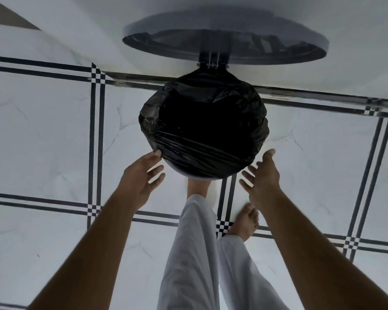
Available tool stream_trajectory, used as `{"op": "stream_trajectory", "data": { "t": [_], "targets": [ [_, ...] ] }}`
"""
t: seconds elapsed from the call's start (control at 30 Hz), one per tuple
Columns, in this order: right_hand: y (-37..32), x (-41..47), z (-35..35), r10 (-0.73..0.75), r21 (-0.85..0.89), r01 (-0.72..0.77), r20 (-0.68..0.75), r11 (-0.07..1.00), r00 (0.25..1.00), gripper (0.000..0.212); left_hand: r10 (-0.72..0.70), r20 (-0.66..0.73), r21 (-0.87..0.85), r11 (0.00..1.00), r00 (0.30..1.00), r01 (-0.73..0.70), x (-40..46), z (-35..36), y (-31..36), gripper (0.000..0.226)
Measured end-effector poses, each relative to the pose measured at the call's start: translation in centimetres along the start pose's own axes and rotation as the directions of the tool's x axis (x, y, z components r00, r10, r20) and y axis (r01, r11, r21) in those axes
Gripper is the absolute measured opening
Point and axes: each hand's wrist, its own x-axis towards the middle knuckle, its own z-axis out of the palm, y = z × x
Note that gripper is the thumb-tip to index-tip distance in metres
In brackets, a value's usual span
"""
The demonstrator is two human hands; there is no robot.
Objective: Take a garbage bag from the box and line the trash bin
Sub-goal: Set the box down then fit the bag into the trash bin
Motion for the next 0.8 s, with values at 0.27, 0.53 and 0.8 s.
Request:
{"op": "stream_trajectory", "data": {
  "t": [0.27, 0.53, 0.8],
  "targets": [
    [2.8, -1.0, 0.8, 0.062, 0.127, -0.063, 0.015, 0.990, 0.998, 0.023, -0.073, -0.078, 0.000, 0.997, 0.994, 0.073, 0.5, 1.1, -3.9, 0.014],
    [2.7, 3.2, 1.1, 0.134, 0.103, -0.136, 0.030, 0.985, 0.991, 0.024, -0.097, -0.099, -0.022, 0.995, 0.990, 0.095, 4.7, 1.8, -4.0, 0.016],
    [-2.4, 3.6, 0.1, -0.089, 0.088, 0.100, -0.123, 0.991, 0.988, 0.032, 0.090, -0.203, 0.100, 0.992, 0.975, -0.071, 4.3, 2.2, 1.5, 0.033]
  ]
}}
